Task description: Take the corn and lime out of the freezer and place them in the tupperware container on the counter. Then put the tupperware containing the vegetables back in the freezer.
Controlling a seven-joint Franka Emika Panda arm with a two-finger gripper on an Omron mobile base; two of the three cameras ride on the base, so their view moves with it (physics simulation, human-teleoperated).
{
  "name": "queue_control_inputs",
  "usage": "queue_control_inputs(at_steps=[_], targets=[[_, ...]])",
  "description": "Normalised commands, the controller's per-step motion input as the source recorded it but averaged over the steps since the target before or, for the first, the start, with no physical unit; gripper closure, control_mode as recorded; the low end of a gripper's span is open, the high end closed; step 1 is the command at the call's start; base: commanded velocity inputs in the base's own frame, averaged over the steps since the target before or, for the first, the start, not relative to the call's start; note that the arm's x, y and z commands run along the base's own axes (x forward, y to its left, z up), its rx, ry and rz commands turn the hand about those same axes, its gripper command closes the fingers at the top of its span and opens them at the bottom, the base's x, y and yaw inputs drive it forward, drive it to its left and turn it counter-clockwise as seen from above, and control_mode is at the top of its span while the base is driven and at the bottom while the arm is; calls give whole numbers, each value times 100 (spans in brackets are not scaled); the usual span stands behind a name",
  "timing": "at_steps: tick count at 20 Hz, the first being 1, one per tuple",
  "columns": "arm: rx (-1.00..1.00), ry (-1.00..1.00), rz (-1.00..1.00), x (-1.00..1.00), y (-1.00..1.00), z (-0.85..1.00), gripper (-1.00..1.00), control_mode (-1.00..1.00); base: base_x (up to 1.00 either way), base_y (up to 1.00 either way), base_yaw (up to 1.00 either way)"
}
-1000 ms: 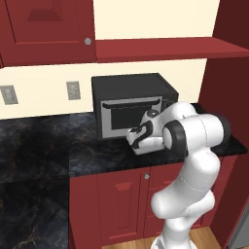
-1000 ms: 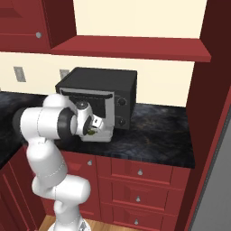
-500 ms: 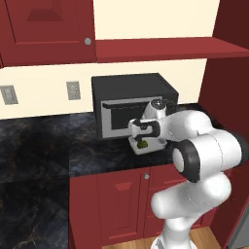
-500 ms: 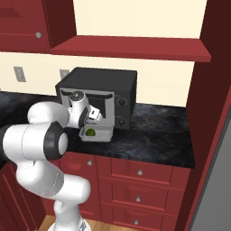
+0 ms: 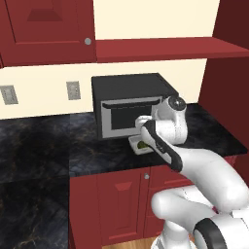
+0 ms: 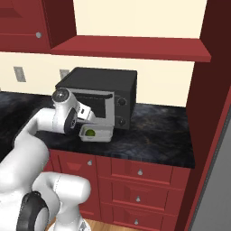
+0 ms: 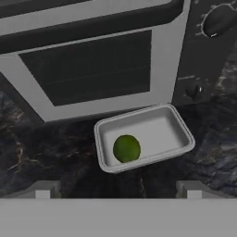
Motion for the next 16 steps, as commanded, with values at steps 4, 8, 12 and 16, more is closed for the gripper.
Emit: queue_control_inputs(at_steps=[4,8,12,16], targets=[[0,16,0,-65,-10,100,-100,-100,0,0,0],[0,38,0,-68,-24,92,-100,-100,0,0,0],[0,59,0,-44,-4,35,-100,-100,0,0,0],[3,52,0,-58,-3,-3,-100,-100,0,0,0]])
